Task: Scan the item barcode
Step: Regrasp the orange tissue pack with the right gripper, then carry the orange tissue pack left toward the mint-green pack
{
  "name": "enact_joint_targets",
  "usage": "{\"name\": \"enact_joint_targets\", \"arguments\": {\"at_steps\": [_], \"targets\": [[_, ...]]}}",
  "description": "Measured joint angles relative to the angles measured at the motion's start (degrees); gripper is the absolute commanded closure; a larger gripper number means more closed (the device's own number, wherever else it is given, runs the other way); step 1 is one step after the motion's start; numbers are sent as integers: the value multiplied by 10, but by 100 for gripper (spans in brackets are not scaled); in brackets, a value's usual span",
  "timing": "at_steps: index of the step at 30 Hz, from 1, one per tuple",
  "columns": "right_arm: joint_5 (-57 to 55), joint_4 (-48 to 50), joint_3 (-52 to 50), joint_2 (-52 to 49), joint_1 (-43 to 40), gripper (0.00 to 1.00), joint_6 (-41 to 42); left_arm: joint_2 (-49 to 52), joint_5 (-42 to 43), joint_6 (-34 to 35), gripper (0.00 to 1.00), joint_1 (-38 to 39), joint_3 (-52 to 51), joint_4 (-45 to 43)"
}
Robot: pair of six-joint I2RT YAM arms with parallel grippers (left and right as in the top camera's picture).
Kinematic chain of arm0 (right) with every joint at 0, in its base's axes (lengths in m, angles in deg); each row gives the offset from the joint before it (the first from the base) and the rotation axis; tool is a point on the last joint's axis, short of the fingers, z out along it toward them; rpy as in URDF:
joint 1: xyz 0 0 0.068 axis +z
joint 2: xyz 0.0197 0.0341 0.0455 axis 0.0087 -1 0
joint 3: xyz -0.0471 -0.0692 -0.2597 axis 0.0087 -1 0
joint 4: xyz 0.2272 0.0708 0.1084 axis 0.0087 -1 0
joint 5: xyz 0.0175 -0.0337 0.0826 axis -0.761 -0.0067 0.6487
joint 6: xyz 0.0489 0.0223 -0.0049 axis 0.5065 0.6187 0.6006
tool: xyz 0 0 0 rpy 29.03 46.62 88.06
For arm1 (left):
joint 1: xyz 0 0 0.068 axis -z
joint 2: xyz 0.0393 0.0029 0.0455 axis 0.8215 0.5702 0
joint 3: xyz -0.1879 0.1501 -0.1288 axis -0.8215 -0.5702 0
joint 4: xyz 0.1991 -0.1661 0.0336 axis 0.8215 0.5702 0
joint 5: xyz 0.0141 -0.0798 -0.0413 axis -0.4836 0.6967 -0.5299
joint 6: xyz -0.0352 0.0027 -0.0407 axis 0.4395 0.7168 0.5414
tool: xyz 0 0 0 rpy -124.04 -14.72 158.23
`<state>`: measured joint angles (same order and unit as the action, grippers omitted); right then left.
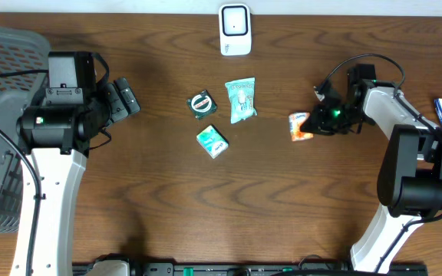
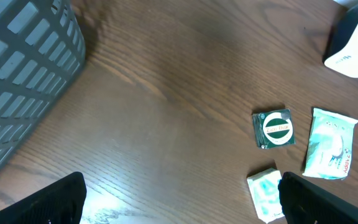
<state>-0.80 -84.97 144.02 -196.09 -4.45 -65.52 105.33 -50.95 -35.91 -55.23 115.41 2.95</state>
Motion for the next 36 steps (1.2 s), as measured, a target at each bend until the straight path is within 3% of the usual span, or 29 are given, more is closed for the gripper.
{"name": "enact_joint_targets", "arguments": {"at_steps": [8,12,25,36], "targets": [[350,104,15,0,5,99,-8,0,0,0,2,0,0,0],[442,132,19,0,17,99,8,0,0,0,2,0,0,0],[501,159,19,0,84,99,28,0,0,0,2,0,0,0],[506,198,19,0,90,99,62,0,0,0,2,0,0,0]]}}
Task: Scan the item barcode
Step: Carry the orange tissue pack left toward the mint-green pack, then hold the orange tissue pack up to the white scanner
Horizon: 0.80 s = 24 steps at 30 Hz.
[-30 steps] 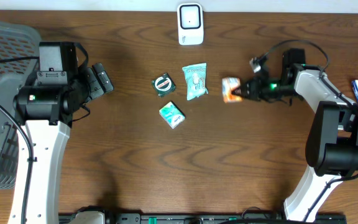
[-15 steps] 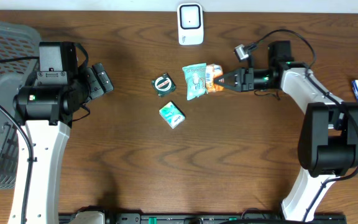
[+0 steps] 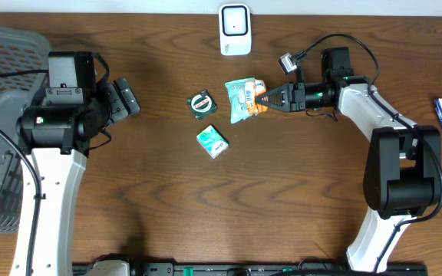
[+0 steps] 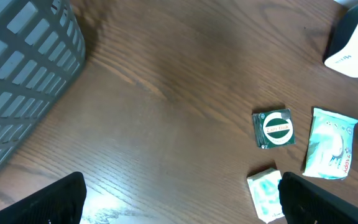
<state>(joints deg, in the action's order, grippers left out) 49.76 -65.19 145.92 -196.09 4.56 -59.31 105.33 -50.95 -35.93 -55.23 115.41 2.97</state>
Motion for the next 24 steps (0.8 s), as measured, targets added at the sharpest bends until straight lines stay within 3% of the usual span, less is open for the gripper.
{"name": "enact_joint_targets", "arguments": {"at_steps": [7,16,21,24], "targets": [[-72,-4,0,0,18,99,23,0,0,0,2,0,0,0],[-460,-68,21,0,122,99,56,0,0,0,2,0,0,0],[-682,-106,109,0,148,99,5,0,0,0,2,0,0,0],[-805,-37,153,0,160,99,-68,0,0,0,2,0,0,0]]}}
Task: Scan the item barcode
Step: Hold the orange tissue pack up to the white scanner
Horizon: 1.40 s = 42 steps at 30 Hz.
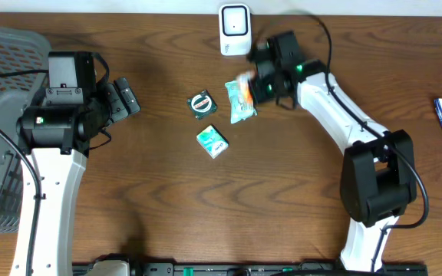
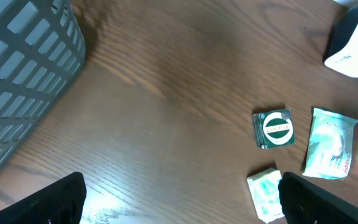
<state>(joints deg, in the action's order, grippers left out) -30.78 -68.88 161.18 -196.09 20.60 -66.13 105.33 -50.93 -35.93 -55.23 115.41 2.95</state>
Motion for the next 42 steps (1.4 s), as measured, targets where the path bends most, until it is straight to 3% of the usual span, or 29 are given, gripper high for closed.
{"name": "enact_joint_targets", "arguments": {"at_steps": [7,16,20,26,35,42], "targets": [[-119,220,9,-3,29,99,-188,0,0,0,2,0,0,0],[-148,516,12,-111,30,99,-304,0,0,0,2,0,0,1],[-150,595,11,-160,30,99,-349,0,0,0,2,0,0,0],[-158,614,11,-195,30,99,-402,0,0,0,2,0,0,0],[-159,612,13,-195,14,99,-415,0,0,0,2,0,0,0],[-132,478,102,-195,5,99,-403,0,0,0,3,0,0,0]]}}
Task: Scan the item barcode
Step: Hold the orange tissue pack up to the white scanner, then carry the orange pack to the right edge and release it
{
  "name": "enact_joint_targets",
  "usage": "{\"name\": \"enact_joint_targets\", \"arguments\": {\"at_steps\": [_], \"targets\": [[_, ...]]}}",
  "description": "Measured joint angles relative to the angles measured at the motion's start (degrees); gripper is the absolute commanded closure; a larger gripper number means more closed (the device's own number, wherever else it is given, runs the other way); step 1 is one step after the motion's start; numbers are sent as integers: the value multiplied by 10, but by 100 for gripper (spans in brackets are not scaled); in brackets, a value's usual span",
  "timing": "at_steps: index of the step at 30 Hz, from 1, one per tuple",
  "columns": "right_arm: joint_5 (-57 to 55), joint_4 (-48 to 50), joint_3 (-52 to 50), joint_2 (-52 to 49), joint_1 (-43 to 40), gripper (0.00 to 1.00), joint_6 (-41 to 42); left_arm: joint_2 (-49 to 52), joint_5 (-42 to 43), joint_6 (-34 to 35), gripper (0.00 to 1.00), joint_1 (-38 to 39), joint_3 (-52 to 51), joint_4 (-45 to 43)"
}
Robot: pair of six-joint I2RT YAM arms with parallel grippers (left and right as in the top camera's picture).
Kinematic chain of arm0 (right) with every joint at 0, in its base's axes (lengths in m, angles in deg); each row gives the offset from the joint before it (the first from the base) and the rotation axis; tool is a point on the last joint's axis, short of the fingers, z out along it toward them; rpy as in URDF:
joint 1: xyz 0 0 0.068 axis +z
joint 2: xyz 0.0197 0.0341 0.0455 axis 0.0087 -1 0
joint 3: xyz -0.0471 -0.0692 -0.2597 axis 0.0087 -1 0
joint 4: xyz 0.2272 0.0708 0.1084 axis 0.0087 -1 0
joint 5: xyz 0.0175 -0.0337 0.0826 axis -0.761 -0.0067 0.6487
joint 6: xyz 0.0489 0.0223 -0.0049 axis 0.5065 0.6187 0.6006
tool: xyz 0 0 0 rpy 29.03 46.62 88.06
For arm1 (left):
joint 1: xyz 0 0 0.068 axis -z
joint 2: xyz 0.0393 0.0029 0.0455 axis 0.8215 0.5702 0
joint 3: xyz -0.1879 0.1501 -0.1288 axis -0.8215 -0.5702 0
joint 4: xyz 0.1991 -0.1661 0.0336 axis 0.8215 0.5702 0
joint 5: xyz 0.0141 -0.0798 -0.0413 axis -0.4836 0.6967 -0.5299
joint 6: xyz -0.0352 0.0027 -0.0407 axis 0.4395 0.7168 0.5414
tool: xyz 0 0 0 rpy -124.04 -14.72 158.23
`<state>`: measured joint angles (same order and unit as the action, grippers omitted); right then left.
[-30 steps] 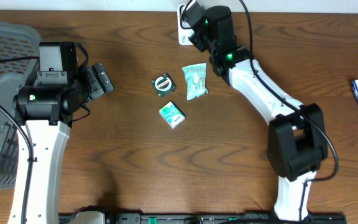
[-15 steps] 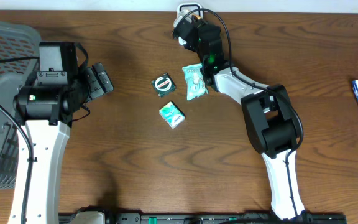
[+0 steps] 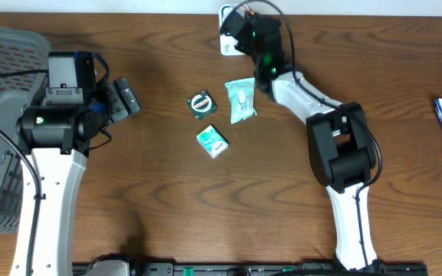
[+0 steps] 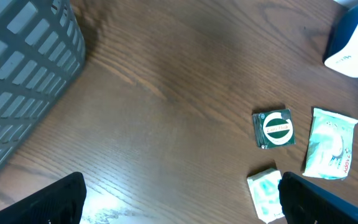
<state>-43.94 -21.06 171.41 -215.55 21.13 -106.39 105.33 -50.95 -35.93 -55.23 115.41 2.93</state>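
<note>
The white scanner (image 3: 226,46) stands at the far middle of the table, also seen in the left wrist view (image 4: 353,43). My right gripper (image 3: 242,27) sits over it and covers most of it. Its fingers are hidden under its own body, and no orange packet shows. My left gripper (image 3: 126,98) hangs open at the left, holding nothing, with its dark fingers (image 4: 51,200) at the bottom corners of its wrist view. On the table lie a round green pack (image 3: 201,103), a pale teal pouch (image 3: 241,100) and a small green-white pack (image 3: 212,141).
A grey slatted basket fills the left edge and shows as a wall (image 4: 23,68) in the left wrist view. A colourful snack bag lies at the right edge.
My right gripper has gone from above the teal pouch up to the scanner, and now covers it. The blurred packet it carried is out of sight. The left arm has not moved.
My right gripper was at an orange packet on the right of the table. Then it held that packet beside the teal pouch. Then it was blurred above the pouch, and now it is at the scanner. The left arm stayed still throughout.
</note>
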Motion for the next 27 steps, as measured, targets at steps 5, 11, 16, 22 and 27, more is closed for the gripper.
{"name": "enact_joint_targets", "arguments": {"at_steps": [5,11,16,22,27], "targets": [[21,-76,75,0,-2,99,4,0,0,0,2,0,0,0],[10,-109,93,-11,-10,99,10,0,0,0,2,0,0,0],[-30,-98,93,-28,-13,99,56,0,0,0,2,0,0,0],[-110,-173,97,-23,-28,99,123,0,0,0,2,0,0,0],[-156,-317,97,-5,-89,99,178,0,0,0,2,0,0,1]]}}
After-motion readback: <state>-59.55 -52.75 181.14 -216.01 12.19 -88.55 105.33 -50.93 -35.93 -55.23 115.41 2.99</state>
